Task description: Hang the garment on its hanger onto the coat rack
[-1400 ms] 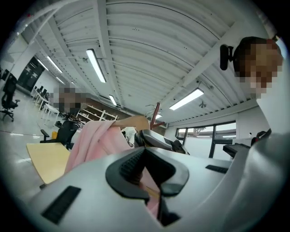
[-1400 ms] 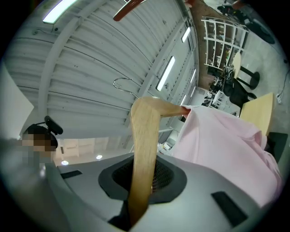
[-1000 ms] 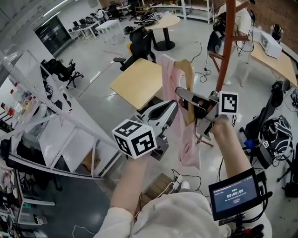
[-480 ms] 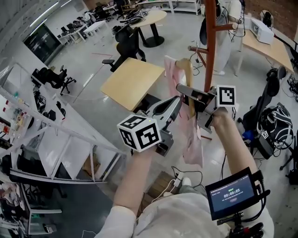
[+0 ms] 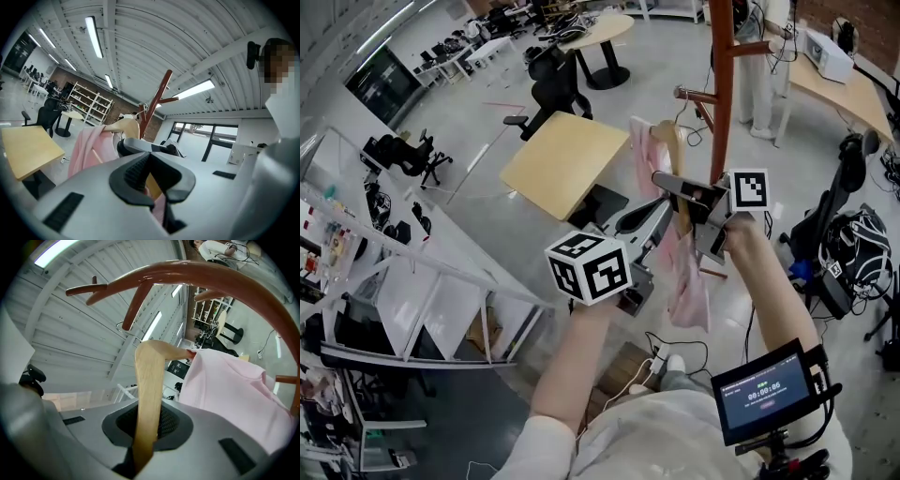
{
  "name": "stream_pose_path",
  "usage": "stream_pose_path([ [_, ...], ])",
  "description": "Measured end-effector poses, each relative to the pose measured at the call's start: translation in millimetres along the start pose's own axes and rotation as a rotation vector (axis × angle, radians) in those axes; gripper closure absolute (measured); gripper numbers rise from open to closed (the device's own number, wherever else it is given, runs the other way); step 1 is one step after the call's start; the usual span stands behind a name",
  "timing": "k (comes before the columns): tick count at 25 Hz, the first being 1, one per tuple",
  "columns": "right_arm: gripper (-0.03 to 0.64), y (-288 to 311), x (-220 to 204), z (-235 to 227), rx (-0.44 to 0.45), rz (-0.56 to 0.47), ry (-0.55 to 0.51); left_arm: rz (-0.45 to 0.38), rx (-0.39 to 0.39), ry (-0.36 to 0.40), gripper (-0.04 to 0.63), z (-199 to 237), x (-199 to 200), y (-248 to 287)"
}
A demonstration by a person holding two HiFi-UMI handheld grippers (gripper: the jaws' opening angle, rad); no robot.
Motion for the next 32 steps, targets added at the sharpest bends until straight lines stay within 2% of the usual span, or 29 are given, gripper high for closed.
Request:
stream_pose_path([
  [8, 0.571, -1.6, 1.8, -9.6, -0.015, -0.005, 0.01, 0.023, -0.011, -0.011, 0.589, 5.9, -6.4, 11.2],
  [20, 0.571, -45.8, 18.9, -42.3, -0.139, -0.074, 0.022, 0.062, -0.061, -0.039, 0.589, -1.8, -20.8, 43.3],
  [26, 0.571, -60.3, 23.1, -50.0, -0.196, -0.071, -0.071, 0.07, -0.085, -0.044, 0.589, -4.6, -24.4, 51.3],
  [32, 0.568, -70.5, 28.6, -58.6, -0.232, -0.087, -0.113, 0.074, -0.104, -0.053, 0.589, -4.5, -30.4, 57.7],
])
Point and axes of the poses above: the fingertips, and each gripper's own axes: y forward along the fingers, z to its left, x out of its top, the point moved 2 cm from there along -y, backward along the fingers, and after that the axes turned 7 degrees about -x, right-handed, at the moved point
